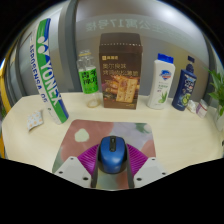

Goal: Arrange mouse

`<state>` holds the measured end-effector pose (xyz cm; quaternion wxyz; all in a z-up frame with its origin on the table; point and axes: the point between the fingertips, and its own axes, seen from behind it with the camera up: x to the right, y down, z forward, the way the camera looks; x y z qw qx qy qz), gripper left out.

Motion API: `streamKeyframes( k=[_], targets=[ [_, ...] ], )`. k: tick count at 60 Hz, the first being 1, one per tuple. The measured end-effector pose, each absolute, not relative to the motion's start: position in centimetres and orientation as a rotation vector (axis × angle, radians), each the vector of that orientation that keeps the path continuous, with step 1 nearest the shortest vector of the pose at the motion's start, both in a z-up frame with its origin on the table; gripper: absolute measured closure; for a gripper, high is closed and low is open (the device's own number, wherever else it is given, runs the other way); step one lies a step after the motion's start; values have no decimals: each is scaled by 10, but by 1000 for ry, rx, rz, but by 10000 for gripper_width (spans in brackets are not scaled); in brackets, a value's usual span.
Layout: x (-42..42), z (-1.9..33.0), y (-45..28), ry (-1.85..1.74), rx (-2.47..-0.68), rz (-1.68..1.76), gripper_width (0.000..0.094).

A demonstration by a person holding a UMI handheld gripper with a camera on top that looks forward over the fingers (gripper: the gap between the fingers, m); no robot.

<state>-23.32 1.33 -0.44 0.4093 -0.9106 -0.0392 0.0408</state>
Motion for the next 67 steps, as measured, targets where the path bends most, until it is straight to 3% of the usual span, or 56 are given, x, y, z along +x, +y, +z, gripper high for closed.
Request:
streamKeyframes(
  k=[8, 15, 17, 43, 54, 67],
  targets=[
    [-231, -4, 15, -93, -2284, 75, 379],
    [-227, 11, 4, -83, -2290, 39, 67],
    [-225, 18, -2, -78, -2288, 33, 105],
    [-228, 151, -156, -33, -2150, -56, 81],
    [-231, 174, -223, -30, -2131, -72, 84],
    [-232, 187, -250, -38, -2109, -85, 84]
  ],
)
